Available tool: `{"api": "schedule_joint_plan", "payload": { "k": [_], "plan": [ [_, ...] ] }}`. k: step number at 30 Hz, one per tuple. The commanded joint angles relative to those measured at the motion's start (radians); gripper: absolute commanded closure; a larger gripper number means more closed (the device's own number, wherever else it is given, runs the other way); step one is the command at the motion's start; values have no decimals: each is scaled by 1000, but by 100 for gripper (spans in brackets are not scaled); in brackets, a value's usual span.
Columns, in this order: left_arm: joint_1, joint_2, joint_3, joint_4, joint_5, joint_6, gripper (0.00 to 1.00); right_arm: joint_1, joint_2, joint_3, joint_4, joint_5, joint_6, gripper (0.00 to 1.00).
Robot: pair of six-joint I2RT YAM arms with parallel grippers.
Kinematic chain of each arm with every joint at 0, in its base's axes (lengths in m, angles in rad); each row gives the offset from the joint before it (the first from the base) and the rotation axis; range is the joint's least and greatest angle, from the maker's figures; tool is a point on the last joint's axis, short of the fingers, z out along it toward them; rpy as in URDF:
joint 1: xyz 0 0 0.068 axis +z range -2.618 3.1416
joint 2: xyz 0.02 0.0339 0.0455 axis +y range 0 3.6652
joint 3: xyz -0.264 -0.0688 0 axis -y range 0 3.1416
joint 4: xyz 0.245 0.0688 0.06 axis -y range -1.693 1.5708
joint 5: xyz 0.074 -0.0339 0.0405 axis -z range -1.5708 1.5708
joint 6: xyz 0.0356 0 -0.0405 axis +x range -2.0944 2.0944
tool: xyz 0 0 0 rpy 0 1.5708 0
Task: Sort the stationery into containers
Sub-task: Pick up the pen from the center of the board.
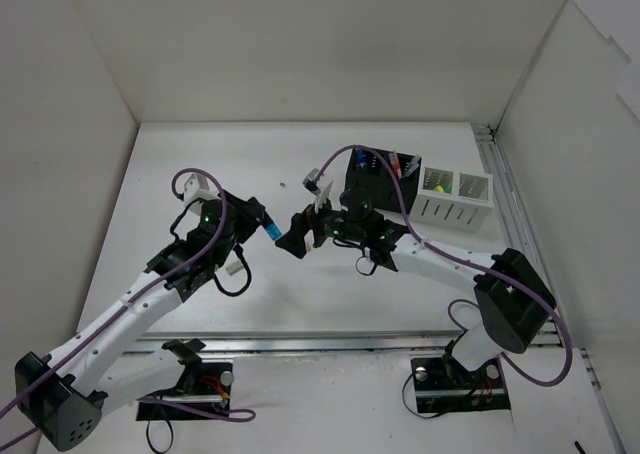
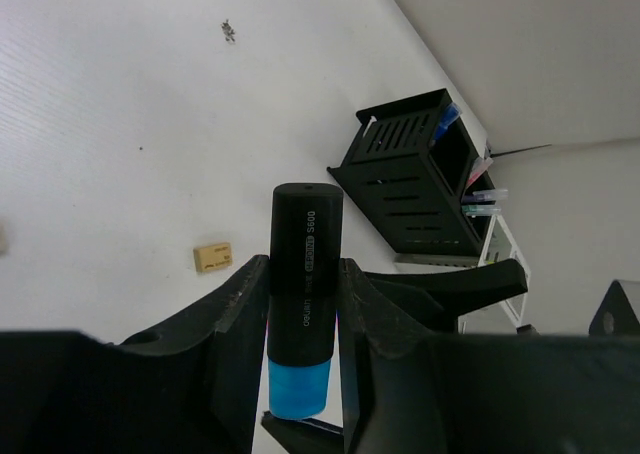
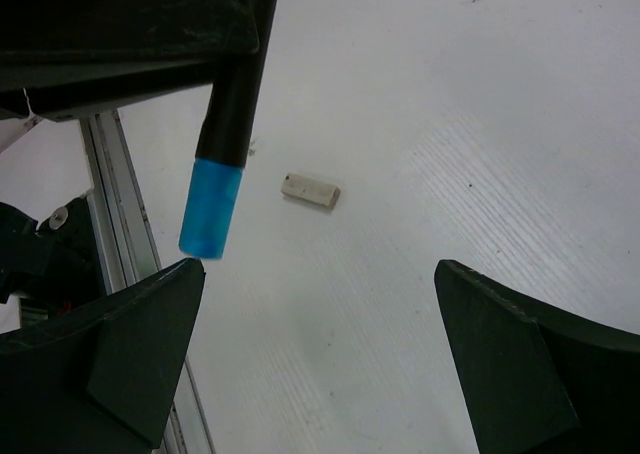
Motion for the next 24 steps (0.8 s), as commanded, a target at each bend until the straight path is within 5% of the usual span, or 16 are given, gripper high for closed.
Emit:
{"api": "schedule_joint_plan", "payload": {
  "k": [1, 6, 11, 24],
  "plan": [
    [-25, 6, 19, 85, -37, -71, 100, 22, 29, 92, 132, 18, -24, 2],
    [-57, 18, 16, 104, -63, -80, 100, 48, 63, 115, 142, 38, -41, 7],
    [-76, 14, 9, 101, -100, -88, 100, 50, 66, 129, 149, 23, -75, 32],
    [-76, -104, -29, 116, -100, -63, 100, 73, 45, 144, -20, -148, -267, 20]
  ]
}}
